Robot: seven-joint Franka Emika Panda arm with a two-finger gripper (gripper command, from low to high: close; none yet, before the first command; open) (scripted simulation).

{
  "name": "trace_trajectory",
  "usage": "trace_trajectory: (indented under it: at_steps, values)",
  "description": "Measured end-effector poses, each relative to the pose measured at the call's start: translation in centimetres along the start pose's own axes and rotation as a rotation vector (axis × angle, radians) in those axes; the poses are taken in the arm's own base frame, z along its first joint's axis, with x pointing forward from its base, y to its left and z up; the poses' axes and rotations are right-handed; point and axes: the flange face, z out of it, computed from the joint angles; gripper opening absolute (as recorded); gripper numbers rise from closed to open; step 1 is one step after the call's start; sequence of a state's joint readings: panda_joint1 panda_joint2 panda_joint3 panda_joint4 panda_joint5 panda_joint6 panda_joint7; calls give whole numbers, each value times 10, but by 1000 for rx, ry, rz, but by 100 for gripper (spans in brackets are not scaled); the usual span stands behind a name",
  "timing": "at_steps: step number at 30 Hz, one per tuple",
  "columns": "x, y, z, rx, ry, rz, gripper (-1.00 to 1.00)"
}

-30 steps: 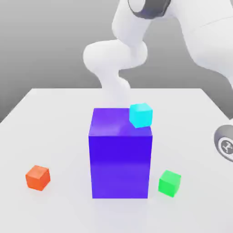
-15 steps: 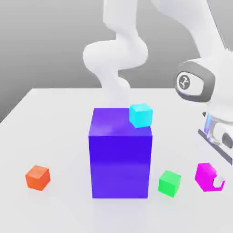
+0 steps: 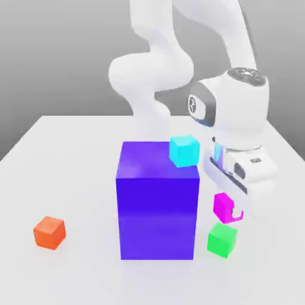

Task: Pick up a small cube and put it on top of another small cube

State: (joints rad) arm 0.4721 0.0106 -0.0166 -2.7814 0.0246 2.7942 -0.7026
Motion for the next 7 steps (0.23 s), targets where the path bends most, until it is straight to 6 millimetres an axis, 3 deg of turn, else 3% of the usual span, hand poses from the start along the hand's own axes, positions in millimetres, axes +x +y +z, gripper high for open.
trace_trajectory:
  at_steps: [4, 5, 7]
  values:
    - [-4, 0, 25, -3, -6, 4, -100]
    - [-5, 0, 30, -3, -7, 5, 100]
    - [-5, 0, 30, -3, -7, 5, 100]
